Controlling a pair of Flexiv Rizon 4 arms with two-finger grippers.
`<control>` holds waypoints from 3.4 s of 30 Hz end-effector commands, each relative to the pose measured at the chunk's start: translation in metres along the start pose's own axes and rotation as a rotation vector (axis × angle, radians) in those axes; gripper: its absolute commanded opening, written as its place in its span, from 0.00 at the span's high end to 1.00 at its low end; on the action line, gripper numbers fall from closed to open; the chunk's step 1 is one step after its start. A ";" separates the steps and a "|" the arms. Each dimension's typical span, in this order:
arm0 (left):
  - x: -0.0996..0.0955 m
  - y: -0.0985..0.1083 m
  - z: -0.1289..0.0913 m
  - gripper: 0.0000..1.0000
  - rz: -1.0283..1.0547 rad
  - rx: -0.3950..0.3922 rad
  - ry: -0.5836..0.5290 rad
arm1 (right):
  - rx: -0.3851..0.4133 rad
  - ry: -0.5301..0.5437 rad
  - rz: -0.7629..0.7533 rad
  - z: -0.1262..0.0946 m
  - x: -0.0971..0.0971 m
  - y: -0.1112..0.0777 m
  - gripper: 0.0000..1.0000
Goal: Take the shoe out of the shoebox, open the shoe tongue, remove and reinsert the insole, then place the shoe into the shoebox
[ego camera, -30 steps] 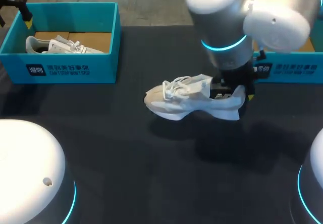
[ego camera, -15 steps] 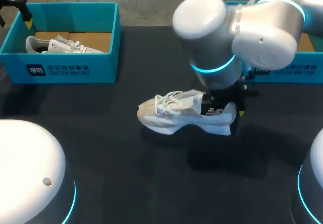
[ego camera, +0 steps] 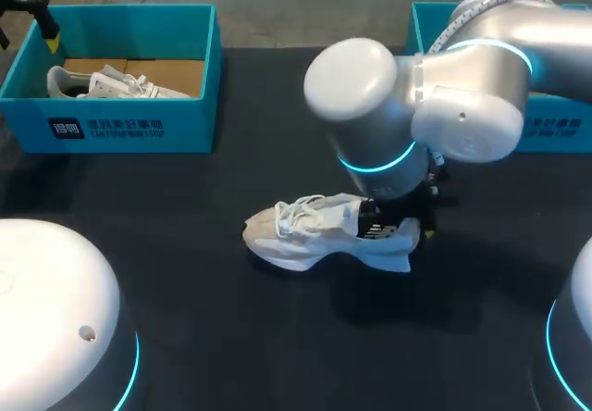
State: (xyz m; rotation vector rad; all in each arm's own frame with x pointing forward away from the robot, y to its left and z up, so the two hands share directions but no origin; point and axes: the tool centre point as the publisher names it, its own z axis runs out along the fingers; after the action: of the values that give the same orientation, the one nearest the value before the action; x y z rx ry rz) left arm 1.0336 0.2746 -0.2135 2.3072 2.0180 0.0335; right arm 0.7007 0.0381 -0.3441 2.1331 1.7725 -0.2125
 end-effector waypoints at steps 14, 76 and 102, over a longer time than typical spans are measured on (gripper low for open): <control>0.000 -0.002 0.000 0.00 0.001 -0.002 0.002 | 0.005 0.028 -0.043 0.016 0.017 -0.013 1.00; 0.000 -0.002 0.000 0.00 0.001 -0.002 0.002 | -0.056 0.476 -0.232 -0.070 -0.032 0.005 0.00; 0.000 -0.002 0.000 0.00 0.001 -0.002 0.002 | -0.223 0.853 -0.788 -0.055 -0.066 0.022 0.00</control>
State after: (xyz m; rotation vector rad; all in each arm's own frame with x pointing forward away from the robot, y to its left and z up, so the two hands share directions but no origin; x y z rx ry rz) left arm 1.0336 0.2747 -0.2135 2.3071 2.0182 0.0334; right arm 0.7055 0.0024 -0.2646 1.3164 2.7084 0.4482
